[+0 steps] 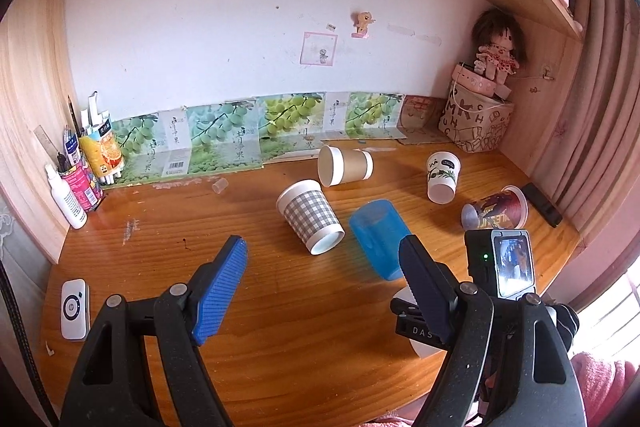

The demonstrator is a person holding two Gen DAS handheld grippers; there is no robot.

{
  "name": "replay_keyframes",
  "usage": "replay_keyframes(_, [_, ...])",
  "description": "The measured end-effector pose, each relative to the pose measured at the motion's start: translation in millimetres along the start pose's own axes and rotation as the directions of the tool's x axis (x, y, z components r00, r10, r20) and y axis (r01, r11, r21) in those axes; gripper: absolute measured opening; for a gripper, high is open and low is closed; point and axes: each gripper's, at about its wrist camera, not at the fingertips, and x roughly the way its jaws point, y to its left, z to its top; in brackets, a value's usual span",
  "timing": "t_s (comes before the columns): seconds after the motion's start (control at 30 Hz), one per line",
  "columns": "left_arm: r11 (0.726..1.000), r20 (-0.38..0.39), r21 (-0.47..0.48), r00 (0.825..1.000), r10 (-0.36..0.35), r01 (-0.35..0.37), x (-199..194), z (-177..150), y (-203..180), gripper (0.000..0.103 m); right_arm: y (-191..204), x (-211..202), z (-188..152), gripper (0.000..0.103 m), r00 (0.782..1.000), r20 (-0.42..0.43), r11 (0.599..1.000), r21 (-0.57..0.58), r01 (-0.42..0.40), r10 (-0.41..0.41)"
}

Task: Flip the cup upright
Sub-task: 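Grasp the white cup with the right gripper, then turn the white cup rim-up with the right gripper and set it down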

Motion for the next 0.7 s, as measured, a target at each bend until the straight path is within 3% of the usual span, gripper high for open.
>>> replay_keyframes(0.37, [1.000, 0.016, 0.010, 1.000, 0.014, -0.014, -4, 2, 0, 0.081, -16, -14, 3, 0.067, 0.999, 0.053, 0.997, 0.078, 0.001, -0.005])
replay_keyframes(0.7, [0.998, 0.060, 0.057, 0.998, -0.030, 0.027, -6, 12, -13, 0.081, -11, -36, 4, 0.067, 0.989, 0.141, 0.999, 0.032, 0.035, -0.040])
